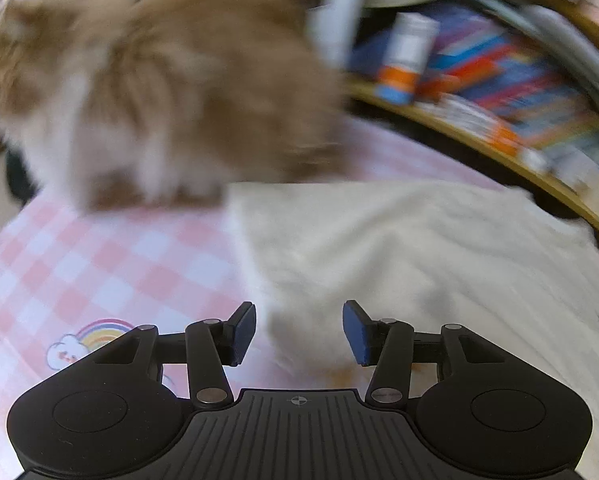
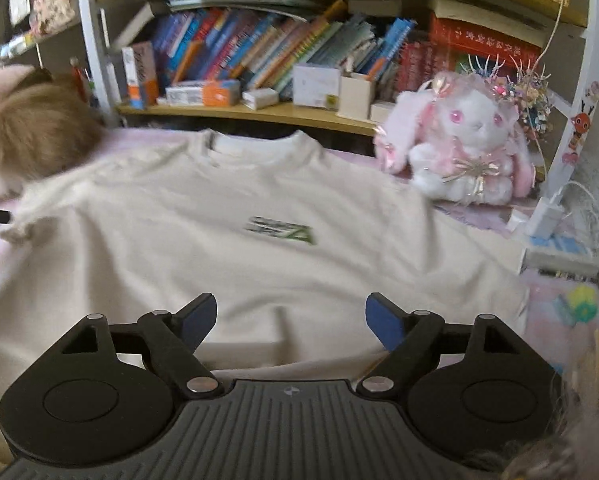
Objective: Fold clothes
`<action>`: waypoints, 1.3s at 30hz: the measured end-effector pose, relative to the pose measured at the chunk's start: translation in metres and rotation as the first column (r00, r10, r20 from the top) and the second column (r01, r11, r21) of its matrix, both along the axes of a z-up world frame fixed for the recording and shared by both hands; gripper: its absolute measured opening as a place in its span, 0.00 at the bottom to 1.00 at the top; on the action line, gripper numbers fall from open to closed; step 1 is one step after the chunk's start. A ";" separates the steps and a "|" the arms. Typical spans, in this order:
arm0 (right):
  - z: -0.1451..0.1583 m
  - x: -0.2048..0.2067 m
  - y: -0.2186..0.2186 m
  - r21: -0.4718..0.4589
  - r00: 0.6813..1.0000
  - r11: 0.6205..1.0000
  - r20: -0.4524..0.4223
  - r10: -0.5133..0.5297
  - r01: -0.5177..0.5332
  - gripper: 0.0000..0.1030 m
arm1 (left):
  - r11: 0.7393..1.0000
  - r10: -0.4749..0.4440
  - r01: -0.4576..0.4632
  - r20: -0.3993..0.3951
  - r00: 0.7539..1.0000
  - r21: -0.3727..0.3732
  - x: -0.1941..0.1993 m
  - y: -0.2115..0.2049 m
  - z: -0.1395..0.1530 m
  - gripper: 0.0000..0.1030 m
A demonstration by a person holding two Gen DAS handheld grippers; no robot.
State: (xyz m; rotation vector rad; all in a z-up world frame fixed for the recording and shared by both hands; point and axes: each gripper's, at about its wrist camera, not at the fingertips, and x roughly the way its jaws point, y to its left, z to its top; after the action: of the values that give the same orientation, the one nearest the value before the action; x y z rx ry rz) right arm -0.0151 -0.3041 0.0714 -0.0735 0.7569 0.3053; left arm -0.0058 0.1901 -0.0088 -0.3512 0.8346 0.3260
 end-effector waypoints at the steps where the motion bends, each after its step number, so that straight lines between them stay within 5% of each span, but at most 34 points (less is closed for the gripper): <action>1: 0.002 -0.007 0.006 0.004 1.000 1.000 0.000 -0.012 0.012 0.78 | 0.999 0.024 -0.024 -0.010 1.000 -0.025 0.005 0.010 -0.005 0.42; 3: 0.007 -0.021 0.019 0.012 0.999 0.999 -0.001 -0.038 0.038 0.78 | 0.995 0.063 -0.065 -0.028 0.998 -0.070 0.015 0.029 -0.014 0.41; 6: 0.006 -0.042 0.025 0.013 0.994 0.994 -0.020 -0.108 0.109 0.78 | 0.999 -0.015 0.014 -0.032 0.999 -0.038 0.027 0.032 -0.019 0.10; 14: -0.001 -0.098 0.046 0.047 0.953 0.954 -0.088 -0.291 0.295 0.78 | 0.982 -0.138 0.141 -0.037 0.990 0.124 0.060 0.041 -0.018 0.08; 19: -0.006 -0.100 0.051 0.044 0.952 0.954 -0.089 -0.293 0.297 0.78 | 0.971 -0.182 0.187 -0.048 0.982 0.149 0.060 0.034 -0.016 0.17; 23: -0.010 -0.101 0.056 0.041 0.951 0.953 -0.091 -0.294 0.299 0.77 | 0.958 -0.250 0.242 0.034 0.968 0.151 0.026 0.011 0.005 0.28; 25: -0.012 -0.101 0.058 0.040 0.951 0.953 -0.091 -0.295 0.300 0.75 | 0.941 -0.321 0.310 0.068 0.945 0.139 0.004 -0.009 0.015 0.29; 28: -0.015 -0.102 0.061 0.038 0.951 0.953 -0.092 -0.296 0.301 0.49 | 0.894 -0.445 0.438 0.077 0.892 0.096 -0.029 -0.040 0.022 0.30; 31: -0.019 -0.103 0.064 0.035 0.951 0.954 -0.094 -0.295 0.299 0.46 | 0.847 -0.531 0.529 0.059 0.845 0.051 -0.058 -0.067 0.022 0.39; 34: -0.031 -0.095 0.063 -0.007 0.981 0.990 -0.131 -0.140 0.140 0.45 | 0.840 -0.542 0.542 0.025 0.840 0.005 -0.087 -0.083 0.017 0.46; 39: -0.047 -0.080 0.064 -0.038 0.994 0.999 -0.111 -0.006 0.002 0.46 | 0.855 -0.518 0.518 -0.022 0.855 -0.038 -0.122 -0.101 0.010 0.48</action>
State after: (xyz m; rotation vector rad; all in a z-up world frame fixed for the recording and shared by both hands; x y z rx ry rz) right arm -0.0952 -0.2399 0.0247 -0.0914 0.8729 0.2928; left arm -0.1276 0.0886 0.0013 -0.1371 0.9320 -0.1893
